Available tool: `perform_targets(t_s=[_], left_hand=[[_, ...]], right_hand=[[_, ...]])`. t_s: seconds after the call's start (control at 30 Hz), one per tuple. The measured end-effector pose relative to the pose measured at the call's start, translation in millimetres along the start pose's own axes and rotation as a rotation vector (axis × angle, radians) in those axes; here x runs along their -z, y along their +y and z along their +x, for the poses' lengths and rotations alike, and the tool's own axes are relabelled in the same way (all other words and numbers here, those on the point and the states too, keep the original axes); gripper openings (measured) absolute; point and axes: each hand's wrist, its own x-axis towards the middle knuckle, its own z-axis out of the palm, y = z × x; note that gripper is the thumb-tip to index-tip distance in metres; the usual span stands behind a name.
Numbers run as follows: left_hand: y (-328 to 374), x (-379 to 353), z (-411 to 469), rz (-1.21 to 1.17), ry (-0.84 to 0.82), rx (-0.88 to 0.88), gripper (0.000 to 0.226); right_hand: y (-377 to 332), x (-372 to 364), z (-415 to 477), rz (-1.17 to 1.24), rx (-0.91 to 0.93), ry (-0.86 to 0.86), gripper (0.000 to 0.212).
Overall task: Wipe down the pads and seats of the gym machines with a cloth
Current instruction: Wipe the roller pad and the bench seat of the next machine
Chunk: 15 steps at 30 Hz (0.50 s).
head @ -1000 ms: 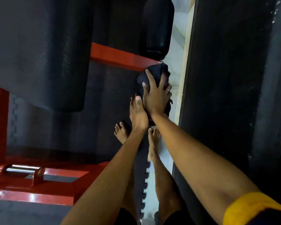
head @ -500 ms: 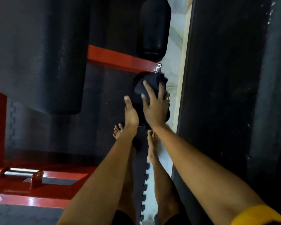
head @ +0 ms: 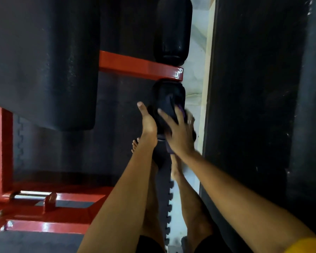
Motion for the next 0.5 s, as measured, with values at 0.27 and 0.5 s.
perform_targets(t_s=[0.27,0.5], left_hand=[[-3,6,-4,0.028,0.09,0.033,0.096],[-3,5,11,0.097,-0.008,0.002,0.087]], right_hand=[[-6,-1,36,0.035,-0.192,0.006,0.051],[-16,1,-46,0.062,-0.143,-0.014,0.068]])
